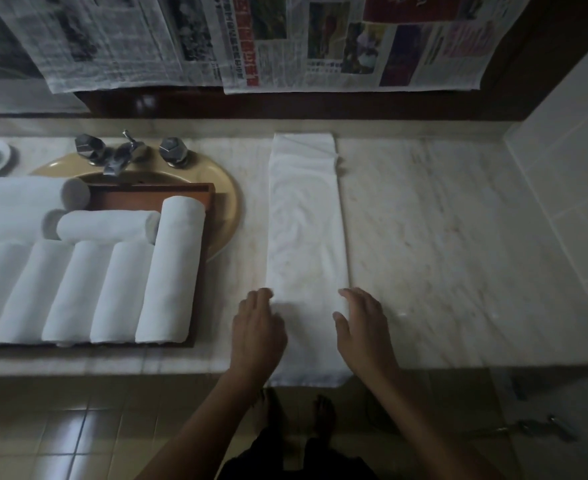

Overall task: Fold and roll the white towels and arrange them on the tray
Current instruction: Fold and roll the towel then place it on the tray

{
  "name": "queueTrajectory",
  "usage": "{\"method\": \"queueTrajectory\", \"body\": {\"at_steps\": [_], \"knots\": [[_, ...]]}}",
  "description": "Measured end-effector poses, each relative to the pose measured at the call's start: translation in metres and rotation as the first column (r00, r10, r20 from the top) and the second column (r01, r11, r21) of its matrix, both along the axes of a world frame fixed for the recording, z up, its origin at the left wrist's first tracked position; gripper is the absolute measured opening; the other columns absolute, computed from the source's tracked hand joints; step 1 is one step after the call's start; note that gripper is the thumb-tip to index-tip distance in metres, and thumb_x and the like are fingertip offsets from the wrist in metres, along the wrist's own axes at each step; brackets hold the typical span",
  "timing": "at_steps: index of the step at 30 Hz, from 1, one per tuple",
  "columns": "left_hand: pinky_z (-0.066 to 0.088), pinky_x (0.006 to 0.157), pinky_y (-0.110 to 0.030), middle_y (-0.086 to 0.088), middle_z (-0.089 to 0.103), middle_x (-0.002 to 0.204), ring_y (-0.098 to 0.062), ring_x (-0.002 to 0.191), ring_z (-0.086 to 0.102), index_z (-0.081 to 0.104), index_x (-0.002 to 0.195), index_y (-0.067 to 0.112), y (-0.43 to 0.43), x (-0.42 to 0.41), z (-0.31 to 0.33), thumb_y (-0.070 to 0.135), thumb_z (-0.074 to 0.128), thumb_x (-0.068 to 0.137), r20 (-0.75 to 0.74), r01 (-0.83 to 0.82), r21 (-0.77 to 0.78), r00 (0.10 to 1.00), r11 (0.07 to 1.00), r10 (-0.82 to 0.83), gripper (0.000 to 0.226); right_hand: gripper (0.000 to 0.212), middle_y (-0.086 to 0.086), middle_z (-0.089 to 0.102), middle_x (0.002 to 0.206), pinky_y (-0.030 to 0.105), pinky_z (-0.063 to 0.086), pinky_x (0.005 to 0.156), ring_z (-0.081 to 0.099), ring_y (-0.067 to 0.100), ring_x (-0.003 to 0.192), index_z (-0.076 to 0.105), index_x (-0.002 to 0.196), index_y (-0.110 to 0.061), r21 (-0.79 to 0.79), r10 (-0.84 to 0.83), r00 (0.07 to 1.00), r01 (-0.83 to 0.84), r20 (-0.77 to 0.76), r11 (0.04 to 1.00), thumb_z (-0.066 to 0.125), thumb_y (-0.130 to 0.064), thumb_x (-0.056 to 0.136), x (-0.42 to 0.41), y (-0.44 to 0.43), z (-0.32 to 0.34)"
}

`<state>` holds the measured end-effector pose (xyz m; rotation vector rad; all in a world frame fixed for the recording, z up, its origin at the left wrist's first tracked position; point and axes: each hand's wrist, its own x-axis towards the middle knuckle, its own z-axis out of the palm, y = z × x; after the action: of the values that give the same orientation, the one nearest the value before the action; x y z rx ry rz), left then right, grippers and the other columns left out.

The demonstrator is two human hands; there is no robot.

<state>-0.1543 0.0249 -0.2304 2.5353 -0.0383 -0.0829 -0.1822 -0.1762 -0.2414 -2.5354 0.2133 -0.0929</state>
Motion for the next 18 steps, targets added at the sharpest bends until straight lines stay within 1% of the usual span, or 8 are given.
{"method": "queueTrajectory", "body": {"at_steps": [1, 3, 4, 6, 8, 11, 15, 18], "knots": [[0.049, 0.099, -0.038, -0.007, 0.059, 0.136, -0.025, 0.122, 0.057, 0.054, 0.134, 0.016, -0.01, 0.0, -0.004, 0.02, 0.059, 0.098, 0.063, 0.077, 0.023, 0.995, 0.997, -0.078, 0.037, 0.047, 0.005, 0.047, 0.155, 0.041, 0.04, 0.114, 0.04, 0.023, 0.143, 0.051, 0.146, -0.02, -0.084, 0.061, 0.998, -0.059, 0.023, 0.995, 0.061, -0.026, 0.101, 0.007, 0.002, -0.005], [0.025, 0.122, -0.043, -0.005, 0.032, 0.166, -0.023, 0.154, 0.026, 0.039, 0.155, 0.02, -0.022, 0.006, -0.021, 0.037, 0.039, 0.107, 0.052, 0.226, 0.083, 0.972, 0.97, -0.231, 0.051, 0.057, 0.006, 0.028, 0.168, 0.051, 0.029, 0.122, 0.023, 0.026, 0.155, 0.037, 0.157, -0.024, -0.258, 0.161, 0.986, -0.167, -0.048, 0.952, 0.054, -0.033, 0.103, 0.019, 0.005, -0.019], [0.012, 0.127, -0.046, -0.003, 0.015, 0.172, -0.021, 0.159, 0.009, 0.028, 0.161, 0.022, -0.022, 0.007, -0.028, 0.044, 0.027, 0.109, 0.025, 0.287, 0.121, 0.956, 0.95, -0.292, 0.057, 0.059, 0.005, 0.019, 0.171, 0.056, 0.024, 0.123, 0.015, 0.027, 0.158, 0.029, 0.16, -0.026, -0.318, 0.197, 0.974, -0.222, -0.109, 0.922, 0.047, -0.039, 0.105, 0.024, 0.006, -0.026], [0.001, 0.128, -0.052, 0.001, -0.001, 0.173, -0.02, 0.159, -0.005, 0.014, 0.165, 0.023, -0.012, 0.012, -0.045, 0.052, 0.015, 0.107, 0.007, 0.346, 0.207, 0.935, 0.915, -0.355, 0.064, 0.063, 0.002, 0.008, 0.173, 0.062, 0.017, 0.123, 0.006, 0.028, 0.159, 0.018, 0.164, -0.027, -0.389, 0.21, 0.96, -0.268, -0.184, 0.881, 0.031, -0.05, 0.107, 0.028, -0.002, -0.037], [-0.003, 0.127, -0.053, 0.001, -0.002, 0.173, -0.023, 0.159, -0.004, 0.011, 0.165, 0.022, 0.004, 0.015, -0.055, 0.052, 0.017, 0.107, 0.02, 0.331, 0.265, 0.937, 0.905, -0.349, 0.066, 0.065, 0.003, 0.011, 0.172, 0.065, 0.016, 0.122, 0.008, 0.029, 0.159, 0.02, 0.164, -0.023, -0.402, 0.134, 0.976, -0.193, -0.17, 0.895, 0.026, -0.051, 0.105, 0.029, -0.017, -0.042], [-0.004, 0.126, -0.054, -0.001, 0.0, 0.173, -0.024, 0.159, -0.003, 0.01, 0.165, 0.02, 0.016, 0.022, -0.052, 0.05, 0.023, 0.105, 0.02, 0.266, 0.275, 0.959, 0.924, -0.282, 0.068, 0.068, 0.007, 0.014, 0.171, 0.066, 0.015, 0.122, 0.011, 0.03, 0.158, 0.024, 0.163, -0.017, -0.372, 0.026, 0.992, -0.071, -0.125, 0.925, 0.026, -0.049, 0.103, 0.027, -0.025, -0.039], [0.003, 0.126, -0.06, -0.002, -0.003, 0.173, -0.024, 0.159, -0.004, 0.01, 0.165, 0.022, -0.006, 0.025, -0.052, 0.047, 0.022, 0.106, 0.019, 0.385, 0.248, 0.915, 0.889, -0.402, 0.065, 0.066, 0.007, 0.011, 0.172, 0.063, 0.015, 0.123, 0.007, 0.027, 0.159, 0.02, 0.164, -0.02, -0.401, 0.198, 0.975, -0.223, -0.103, 0.888, 0.028, -0.05, 0.106, 0.032, 0.007, -0.043], [0.007, 0.125, -0.06, 0.0, -0.002, 0.173, -0.023, 0.159, -0.003, 0.012, 0.165, 0.023, -0.011, 0.049, -0.055, 0.046, 0.019, 0.107, 0.012, 0.404, 0.235, 0.908, 0.884, -0.418, 0.063, 0.064, 0.004, 0.009, 0.173, 0.065, 0.013, 0.122, 0.001, 0.024, 0.16, 0.019, 0.165, -0.021, -0.398, 0.206, 0.971, -0.236, -0.118, 0.886, 0.028, -0.048, 0.107, 0.061, 0.009, -0.047]]}}
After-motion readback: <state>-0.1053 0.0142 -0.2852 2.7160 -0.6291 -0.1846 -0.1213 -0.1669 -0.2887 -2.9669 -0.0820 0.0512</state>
